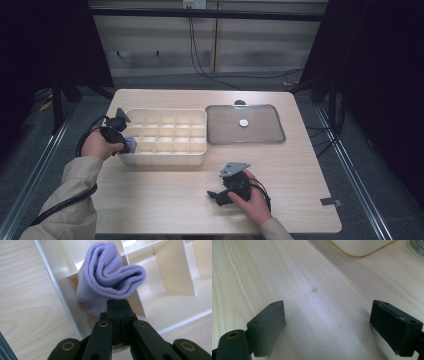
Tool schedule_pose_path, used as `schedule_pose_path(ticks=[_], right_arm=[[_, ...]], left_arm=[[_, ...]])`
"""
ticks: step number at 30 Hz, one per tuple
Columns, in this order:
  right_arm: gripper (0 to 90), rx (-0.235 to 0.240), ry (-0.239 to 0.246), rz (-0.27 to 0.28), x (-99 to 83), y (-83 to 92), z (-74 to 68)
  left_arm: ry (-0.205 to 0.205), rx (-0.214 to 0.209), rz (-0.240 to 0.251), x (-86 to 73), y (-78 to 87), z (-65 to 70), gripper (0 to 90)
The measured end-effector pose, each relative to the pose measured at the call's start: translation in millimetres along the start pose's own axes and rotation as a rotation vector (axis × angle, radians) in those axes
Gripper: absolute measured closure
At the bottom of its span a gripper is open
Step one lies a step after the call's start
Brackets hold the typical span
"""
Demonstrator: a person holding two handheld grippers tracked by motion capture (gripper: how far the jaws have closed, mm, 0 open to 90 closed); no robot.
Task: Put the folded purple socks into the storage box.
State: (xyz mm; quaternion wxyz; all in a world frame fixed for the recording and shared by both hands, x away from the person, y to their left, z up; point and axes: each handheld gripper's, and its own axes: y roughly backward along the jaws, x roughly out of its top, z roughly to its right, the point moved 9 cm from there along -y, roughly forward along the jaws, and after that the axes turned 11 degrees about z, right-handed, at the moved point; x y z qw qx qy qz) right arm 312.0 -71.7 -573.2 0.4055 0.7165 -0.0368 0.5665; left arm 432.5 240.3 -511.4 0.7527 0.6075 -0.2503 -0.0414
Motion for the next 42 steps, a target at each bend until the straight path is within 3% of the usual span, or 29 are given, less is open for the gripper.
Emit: schedule_pose_path(ticks=[11, 21, 32, 42], right_arm=[[12.3, 0.002, 0.003, 0.001, 0.3, -0.4, 0.1], [12.2, 0.002, 0.001, 0.000, 0.3, -0.4, -0.1], [12.2, 0.004, 0.004, -0.001, 0.5, -0.7, -0.1], [12.2, 0.003, 0.003, 0.000, 1.2, -1.8, -0.2]], left_arm=[[-0.002, -0.004, 0.022, 5.4, 14.1, -0.7, 82.4], [-0.001, 0.009, 0.084, 15.7, 29.0, -0.8, 67.8], [0.003, 0.007, 0.109, 20.4, 41.0, 0.5, 57.6], [0.001, 0.010, 0.142, 20.7, 44.4, 1.0, 42.7]])
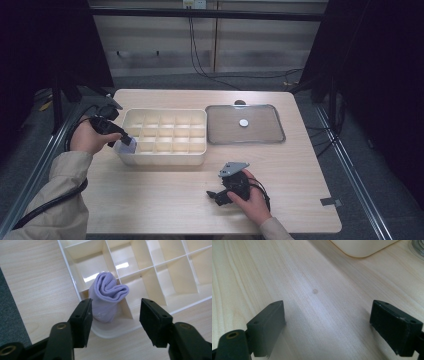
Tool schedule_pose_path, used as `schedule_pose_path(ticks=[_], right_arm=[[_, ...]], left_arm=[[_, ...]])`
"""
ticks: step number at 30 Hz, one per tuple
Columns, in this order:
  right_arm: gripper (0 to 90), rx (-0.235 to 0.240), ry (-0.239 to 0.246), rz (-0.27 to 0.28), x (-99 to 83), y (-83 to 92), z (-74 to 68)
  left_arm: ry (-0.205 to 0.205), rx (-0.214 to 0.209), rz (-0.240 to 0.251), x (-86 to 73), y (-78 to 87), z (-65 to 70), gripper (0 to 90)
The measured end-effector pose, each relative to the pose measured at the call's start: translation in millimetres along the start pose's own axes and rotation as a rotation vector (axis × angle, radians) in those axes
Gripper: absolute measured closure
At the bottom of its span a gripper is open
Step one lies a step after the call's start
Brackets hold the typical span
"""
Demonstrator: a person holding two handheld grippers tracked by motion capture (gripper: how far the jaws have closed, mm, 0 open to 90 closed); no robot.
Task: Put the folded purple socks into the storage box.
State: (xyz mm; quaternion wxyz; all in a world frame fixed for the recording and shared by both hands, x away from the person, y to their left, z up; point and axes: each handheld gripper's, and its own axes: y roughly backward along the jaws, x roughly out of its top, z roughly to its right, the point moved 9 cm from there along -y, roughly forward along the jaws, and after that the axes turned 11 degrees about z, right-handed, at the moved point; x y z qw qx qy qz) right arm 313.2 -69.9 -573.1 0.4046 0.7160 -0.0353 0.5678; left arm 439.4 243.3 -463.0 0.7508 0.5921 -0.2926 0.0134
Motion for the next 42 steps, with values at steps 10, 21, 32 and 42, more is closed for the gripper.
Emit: schedule_pose_path(ticks=[10, 21, 32, 42], right_arm=[[12.1, 0.006, -0.002, -0.001, 0.7, -1.5, -0.8], [12.1, 0.005, -0.003, 0.000, 0.9, -1.8, -0.9], [12.1, 0.008, 0.001, 0.001, 1.8, -3.3, -0.7], [12.1, 0.009, 0.001, 0.001, 1.8, -3.3, -0.7]], left_arm=[[-0.003, -0.009, 0.019, -4.5, 4.0, -0.9, 34.4], [-0.018, -0.014, 0.041, -12.2, 10.9, -3.5, 32.0], [-0.014, -0.032, 0.037, -21.7, 12.0, -2.3, 31.9], [-0.007, -0.043, 0.063, -31.1, 20.3, -5.7, 31.9]])
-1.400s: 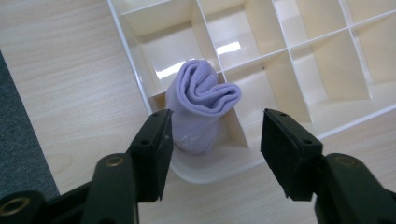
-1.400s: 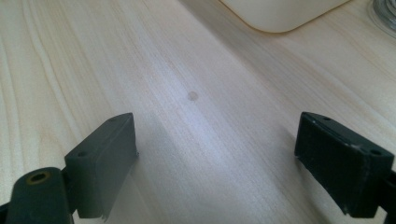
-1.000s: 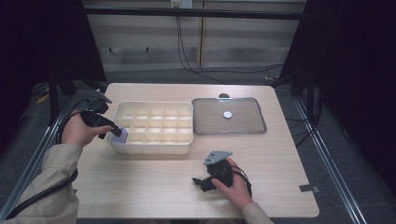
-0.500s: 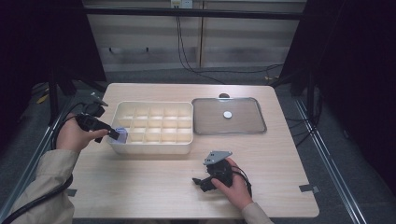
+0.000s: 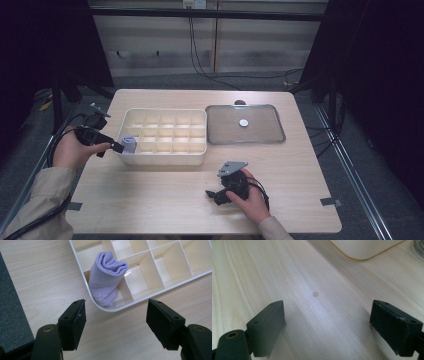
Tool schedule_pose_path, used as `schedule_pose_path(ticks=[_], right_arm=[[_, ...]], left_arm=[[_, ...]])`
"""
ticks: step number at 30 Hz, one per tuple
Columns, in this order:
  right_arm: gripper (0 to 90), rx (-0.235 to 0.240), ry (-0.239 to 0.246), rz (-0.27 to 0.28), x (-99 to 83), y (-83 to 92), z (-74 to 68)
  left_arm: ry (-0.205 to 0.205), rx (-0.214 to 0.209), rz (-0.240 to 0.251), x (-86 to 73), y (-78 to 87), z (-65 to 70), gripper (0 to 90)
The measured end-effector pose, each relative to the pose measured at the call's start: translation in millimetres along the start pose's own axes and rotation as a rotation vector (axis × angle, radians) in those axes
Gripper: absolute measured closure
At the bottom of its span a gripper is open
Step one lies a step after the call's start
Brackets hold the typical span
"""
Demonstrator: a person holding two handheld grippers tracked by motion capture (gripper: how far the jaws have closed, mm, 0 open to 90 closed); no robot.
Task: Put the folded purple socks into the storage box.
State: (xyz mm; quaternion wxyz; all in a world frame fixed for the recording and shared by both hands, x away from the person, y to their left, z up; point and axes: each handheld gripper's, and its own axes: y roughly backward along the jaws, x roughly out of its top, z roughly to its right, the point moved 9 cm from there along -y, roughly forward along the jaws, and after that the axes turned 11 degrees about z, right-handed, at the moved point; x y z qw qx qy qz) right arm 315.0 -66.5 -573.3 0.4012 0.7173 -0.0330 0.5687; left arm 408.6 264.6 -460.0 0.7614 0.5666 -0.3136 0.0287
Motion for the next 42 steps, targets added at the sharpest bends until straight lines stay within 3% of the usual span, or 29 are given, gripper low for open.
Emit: schedule_pose_path(ticks=[10, 26, 42], right_arm=[[12.1, 0.000, -0.003, -0.002, -0.2, 0.1, -0.3], [12.1, 0.000, -0.001, -0.002, -0.2, 0.2, -0.2], [12.1, 0.001, 0.002, -0.002, -0.2, 0.1, 0.0]], left_arm=[[-0.007, -0.006, 0.001, -12.7, 2.4, -1.2, 31.4], [-0.038, -0.042, 0.024, -34.9, -3.3, 9.5, 30.9], [-0.009, -0.073, 0.054, -60.4, -22.2, 13.8, 30.7]])
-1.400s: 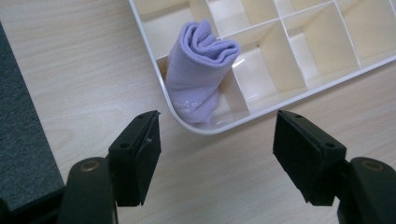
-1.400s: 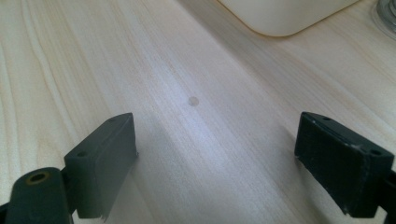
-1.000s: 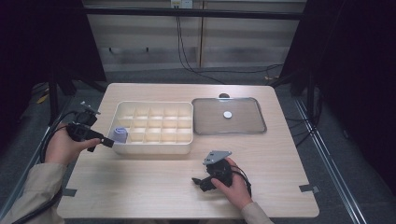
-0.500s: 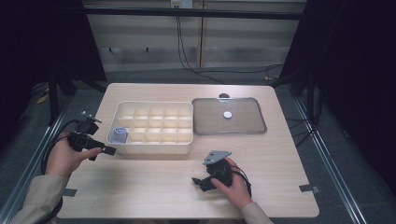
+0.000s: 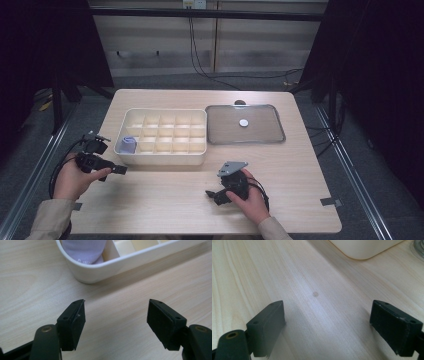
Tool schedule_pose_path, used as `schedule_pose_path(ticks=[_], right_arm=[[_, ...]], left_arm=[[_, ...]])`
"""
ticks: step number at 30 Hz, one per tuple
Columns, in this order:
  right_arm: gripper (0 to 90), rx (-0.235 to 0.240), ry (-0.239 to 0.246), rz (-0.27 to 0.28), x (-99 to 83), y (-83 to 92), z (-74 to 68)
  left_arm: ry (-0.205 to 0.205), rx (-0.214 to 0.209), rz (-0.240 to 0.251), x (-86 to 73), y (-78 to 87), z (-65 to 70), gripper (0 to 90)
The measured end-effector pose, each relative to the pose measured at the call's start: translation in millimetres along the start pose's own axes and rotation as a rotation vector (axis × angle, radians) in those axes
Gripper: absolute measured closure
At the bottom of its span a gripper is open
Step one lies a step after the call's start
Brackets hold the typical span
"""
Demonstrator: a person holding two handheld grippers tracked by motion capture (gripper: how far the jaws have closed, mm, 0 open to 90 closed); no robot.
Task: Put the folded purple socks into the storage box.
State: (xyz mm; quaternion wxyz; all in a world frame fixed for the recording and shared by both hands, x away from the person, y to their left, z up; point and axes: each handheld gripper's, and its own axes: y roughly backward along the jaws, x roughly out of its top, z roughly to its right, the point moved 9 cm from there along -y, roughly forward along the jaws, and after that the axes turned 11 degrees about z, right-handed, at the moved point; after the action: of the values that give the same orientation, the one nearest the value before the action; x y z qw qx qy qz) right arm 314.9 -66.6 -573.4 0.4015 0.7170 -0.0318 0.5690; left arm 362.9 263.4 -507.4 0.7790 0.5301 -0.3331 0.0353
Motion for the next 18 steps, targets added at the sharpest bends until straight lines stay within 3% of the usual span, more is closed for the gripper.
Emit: schedule_pose_path(ticks=[8, 18], right_arm=[[12.1, 0.000, 0.000, 0.000, 0.0, 0.0, 0.0], [12.1, 0.000, 0.000, 0.000, 0.0, 0.0, 0.0]], left_arm=[[0.016, -0.002, 0.024, -13.2, -10.8, -1.1, 30.7], [-0.004, -0.002, 0.055, -27.0, -23.4, 0.1, 28.7]])
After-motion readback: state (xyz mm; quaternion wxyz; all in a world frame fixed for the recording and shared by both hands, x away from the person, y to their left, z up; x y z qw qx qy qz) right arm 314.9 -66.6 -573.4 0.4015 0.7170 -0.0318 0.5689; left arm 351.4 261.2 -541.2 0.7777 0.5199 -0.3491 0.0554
